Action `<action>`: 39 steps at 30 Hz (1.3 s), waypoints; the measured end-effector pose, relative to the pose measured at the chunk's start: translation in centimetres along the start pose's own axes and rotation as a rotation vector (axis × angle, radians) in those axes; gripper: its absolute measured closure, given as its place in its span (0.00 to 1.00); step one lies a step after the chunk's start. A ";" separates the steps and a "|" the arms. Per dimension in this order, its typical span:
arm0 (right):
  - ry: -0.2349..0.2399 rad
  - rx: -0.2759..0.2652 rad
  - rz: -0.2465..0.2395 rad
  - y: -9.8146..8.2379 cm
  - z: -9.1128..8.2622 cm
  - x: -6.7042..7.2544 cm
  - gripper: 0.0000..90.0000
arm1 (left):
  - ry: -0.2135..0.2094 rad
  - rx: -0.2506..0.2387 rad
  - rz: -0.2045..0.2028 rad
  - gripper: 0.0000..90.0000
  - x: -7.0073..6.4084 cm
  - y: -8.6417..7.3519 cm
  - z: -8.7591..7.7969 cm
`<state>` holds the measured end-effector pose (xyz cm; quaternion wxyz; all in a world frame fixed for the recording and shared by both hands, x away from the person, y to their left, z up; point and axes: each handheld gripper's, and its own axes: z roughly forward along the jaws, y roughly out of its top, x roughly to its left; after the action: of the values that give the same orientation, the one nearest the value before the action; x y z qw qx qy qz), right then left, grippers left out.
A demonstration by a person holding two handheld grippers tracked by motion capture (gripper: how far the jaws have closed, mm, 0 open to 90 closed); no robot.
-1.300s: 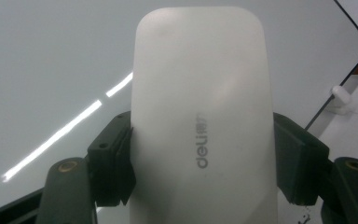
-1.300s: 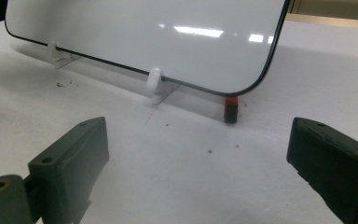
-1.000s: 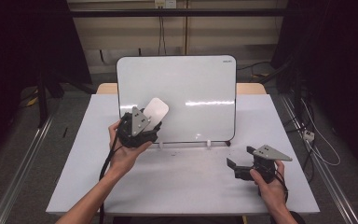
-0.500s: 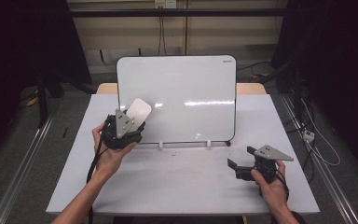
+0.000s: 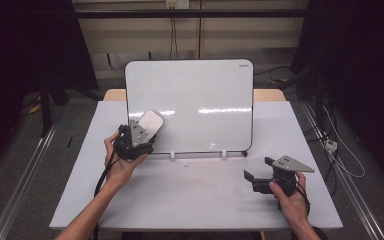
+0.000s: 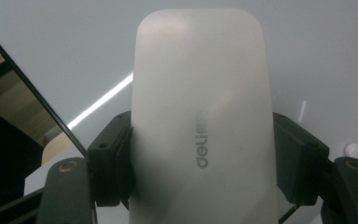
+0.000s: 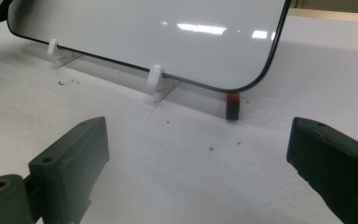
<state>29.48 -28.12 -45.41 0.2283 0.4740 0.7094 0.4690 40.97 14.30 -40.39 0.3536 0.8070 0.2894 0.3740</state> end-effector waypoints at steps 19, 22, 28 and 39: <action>-0.015 -0.002 0.000 0.1 0.2 0.2 0.06 | 0.042 0.039 0.057 0.34 -1.3 -0.3 1.1; -0.023 -0.001 0.005 0.1 0.2 0.1 0.06 | 0.017 0.032 0.027 0.33 -0.8 -0.3 1.0; -0.025 0.000 0.001 0.1 0.2 0.2 0.06 | -0.023 0.016 -0.045 0.20 -0.1 -0.4 0.8; -0.032 -0.002 -0.002 0.0 0.0 0.2 0.06 | -0.121 -0.023 -0.185 0.08 0.7 0.1 -0.7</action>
<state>29.37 -27.97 -45.36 0.2405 0.4803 0.7058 0.4619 40.81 15.05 -39.70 0.4127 0.7939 0.3365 0.2936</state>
